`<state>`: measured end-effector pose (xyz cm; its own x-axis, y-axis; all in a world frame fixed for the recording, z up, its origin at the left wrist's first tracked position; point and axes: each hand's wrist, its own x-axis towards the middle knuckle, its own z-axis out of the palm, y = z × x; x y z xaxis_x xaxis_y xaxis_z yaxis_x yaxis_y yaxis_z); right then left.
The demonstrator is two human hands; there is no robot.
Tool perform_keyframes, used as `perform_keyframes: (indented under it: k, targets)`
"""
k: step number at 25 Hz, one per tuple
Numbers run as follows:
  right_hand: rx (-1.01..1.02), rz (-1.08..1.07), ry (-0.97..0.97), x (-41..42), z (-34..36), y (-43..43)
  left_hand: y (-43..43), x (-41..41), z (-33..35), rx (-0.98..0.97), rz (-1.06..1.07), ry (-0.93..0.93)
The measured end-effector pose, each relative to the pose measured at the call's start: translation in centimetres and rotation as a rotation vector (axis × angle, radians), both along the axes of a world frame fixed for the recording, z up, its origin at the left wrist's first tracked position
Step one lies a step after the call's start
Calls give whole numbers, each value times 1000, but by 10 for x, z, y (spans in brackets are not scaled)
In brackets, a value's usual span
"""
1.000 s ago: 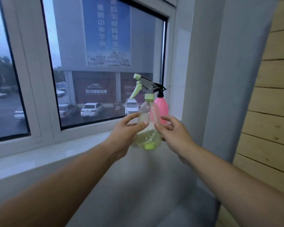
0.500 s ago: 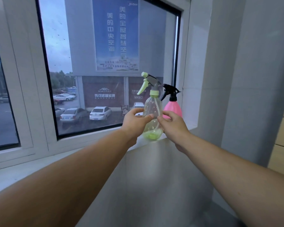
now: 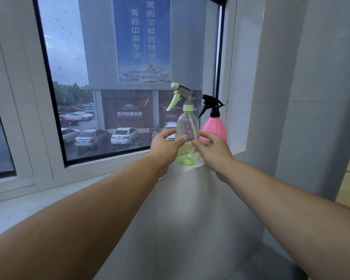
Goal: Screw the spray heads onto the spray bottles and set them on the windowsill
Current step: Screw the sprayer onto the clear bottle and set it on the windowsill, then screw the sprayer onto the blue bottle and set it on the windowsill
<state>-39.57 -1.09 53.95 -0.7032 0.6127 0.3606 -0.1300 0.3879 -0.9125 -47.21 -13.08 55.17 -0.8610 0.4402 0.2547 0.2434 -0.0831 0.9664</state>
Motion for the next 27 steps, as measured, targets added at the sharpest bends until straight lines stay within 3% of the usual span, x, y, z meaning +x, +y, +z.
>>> perform_keyframes:
  k: [9, 15, 18, 27]
  targets:
    - [-25, -16, 11, 14, 0, 0, -10, 6, 7, -139, 30, 30]
    - [23, -64, -45, 74, -11, -11, -37, 50, -2, -124, 93, 127]
    - [22, -68, -88, 120, -38, -18, -52, 88, -31, -123, 4, 173]
    - [-81, -94, -350, 233, -197, -33, -57, 173, -217, -554, -397, -158]
